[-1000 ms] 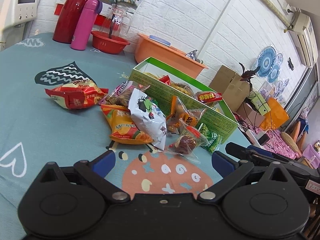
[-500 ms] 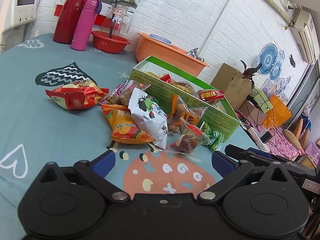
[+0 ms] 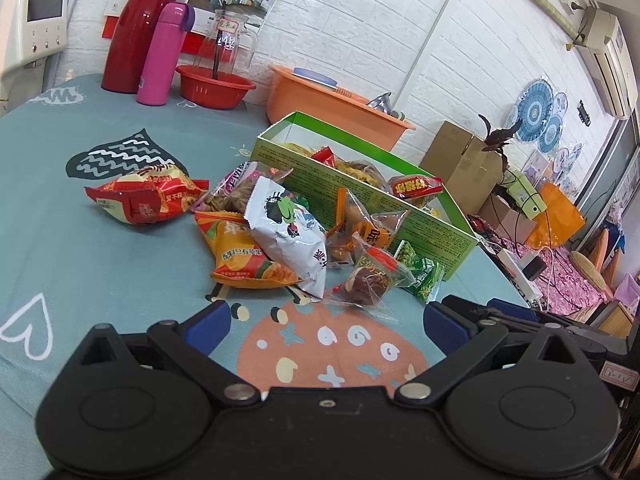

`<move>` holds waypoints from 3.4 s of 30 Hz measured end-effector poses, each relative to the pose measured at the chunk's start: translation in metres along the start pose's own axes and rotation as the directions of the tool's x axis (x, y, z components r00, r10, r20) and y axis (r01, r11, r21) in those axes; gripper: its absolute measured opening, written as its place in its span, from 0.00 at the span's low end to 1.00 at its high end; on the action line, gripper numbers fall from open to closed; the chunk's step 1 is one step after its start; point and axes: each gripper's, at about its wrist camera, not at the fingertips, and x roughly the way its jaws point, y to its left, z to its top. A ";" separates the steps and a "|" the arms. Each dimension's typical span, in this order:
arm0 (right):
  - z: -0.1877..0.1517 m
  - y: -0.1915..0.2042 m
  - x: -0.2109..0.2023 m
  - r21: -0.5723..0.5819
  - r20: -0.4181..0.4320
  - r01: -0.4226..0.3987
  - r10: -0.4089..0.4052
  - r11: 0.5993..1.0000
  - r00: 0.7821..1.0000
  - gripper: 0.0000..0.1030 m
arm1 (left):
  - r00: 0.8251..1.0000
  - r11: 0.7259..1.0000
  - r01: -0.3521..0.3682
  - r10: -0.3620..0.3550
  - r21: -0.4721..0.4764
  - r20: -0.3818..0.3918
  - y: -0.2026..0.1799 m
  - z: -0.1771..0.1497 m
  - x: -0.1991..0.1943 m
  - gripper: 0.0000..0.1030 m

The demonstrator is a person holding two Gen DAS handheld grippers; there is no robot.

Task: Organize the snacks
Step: 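Reach the left gripper to the clear brown-candy bag while the right reaches the green pack, then grasp the clear candy bag with the left gripper while the right grasps the green pack, then carry both packs into the green box and open both grippers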

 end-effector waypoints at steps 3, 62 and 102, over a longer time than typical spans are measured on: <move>-0.002 0.000 0.000 0.001 -0.005 -0.009 0.009 1.000 1.000 1.00 | 1.000 1.000 -0.002 0.003 -0.005 0.003 0.001 0.001 0.000 1.00; 0.021 -0.038 0.058 -0.291 -0.089 -0.222 0.205 0.931 0.975 1.00 | 0.985 0.970 0.117 -0.086 0.212 -0.152 -0.045 0.025 0.096 1.00; 0.096 -0.030 0.036 -0.222 0.155 -0.136 0.172 0.966 0.973 0.58 | 0.994 0.993 0.092 -0.096 0.071 0.058 -0.039 0.123 0.107 0.70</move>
